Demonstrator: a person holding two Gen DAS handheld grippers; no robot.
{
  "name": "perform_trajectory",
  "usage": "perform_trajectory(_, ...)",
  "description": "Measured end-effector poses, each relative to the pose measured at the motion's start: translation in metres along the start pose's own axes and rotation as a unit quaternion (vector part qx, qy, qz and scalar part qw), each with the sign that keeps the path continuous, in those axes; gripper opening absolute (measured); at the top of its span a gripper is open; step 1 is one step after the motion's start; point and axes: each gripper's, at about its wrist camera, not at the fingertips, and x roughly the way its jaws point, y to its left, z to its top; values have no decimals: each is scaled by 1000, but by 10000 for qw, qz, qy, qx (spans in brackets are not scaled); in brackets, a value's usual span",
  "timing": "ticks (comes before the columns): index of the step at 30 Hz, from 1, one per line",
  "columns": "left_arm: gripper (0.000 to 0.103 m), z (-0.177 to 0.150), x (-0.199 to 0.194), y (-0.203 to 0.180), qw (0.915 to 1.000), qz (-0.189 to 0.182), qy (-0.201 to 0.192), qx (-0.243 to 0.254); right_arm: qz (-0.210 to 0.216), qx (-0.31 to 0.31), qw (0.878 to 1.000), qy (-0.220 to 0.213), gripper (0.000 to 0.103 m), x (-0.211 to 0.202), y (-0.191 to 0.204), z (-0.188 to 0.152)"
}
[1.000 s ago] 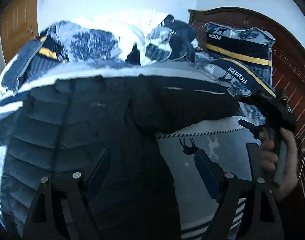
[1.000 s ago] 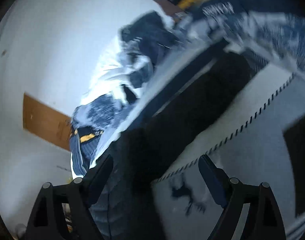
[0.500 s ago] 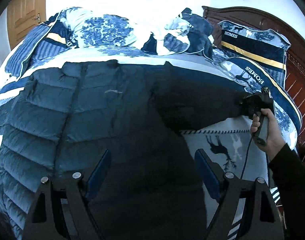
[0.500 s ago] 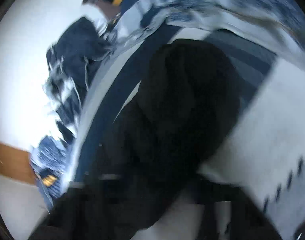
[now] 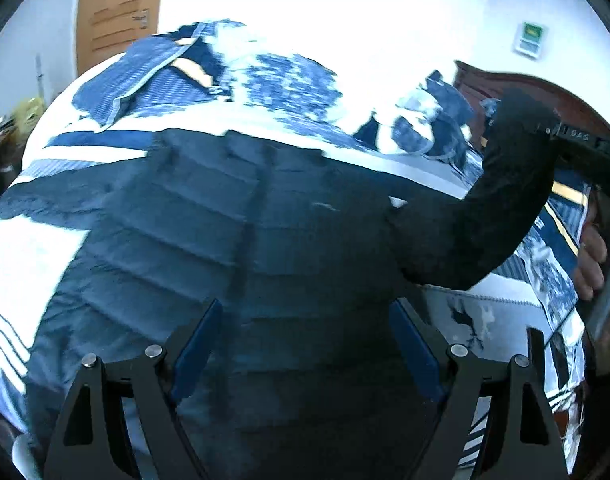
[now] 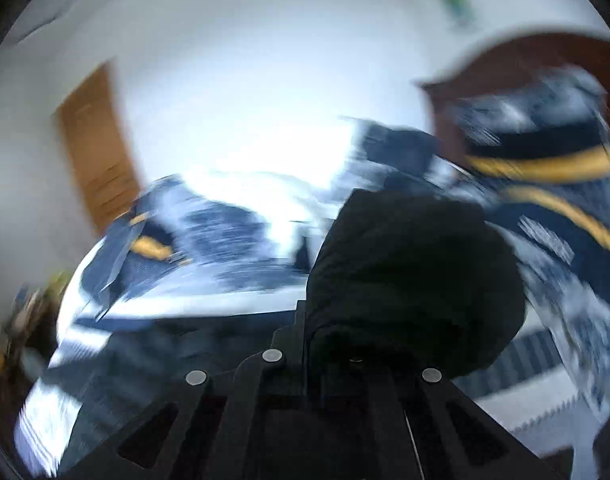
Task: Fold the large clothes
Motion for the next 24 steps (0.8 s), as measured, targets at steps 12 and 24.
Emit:
perform_trajectory(12, 85, -45, -25, 130, 9931, 799, 327, -791, 1643, -1256, 9749, 821, 6, 40, 232, -125)
perform_trajectory(24, 85, -55, -28, 159, 9895, 943, 383, -1030, 2488, -415, 9346, 2509, 75, 91, 254, -229)
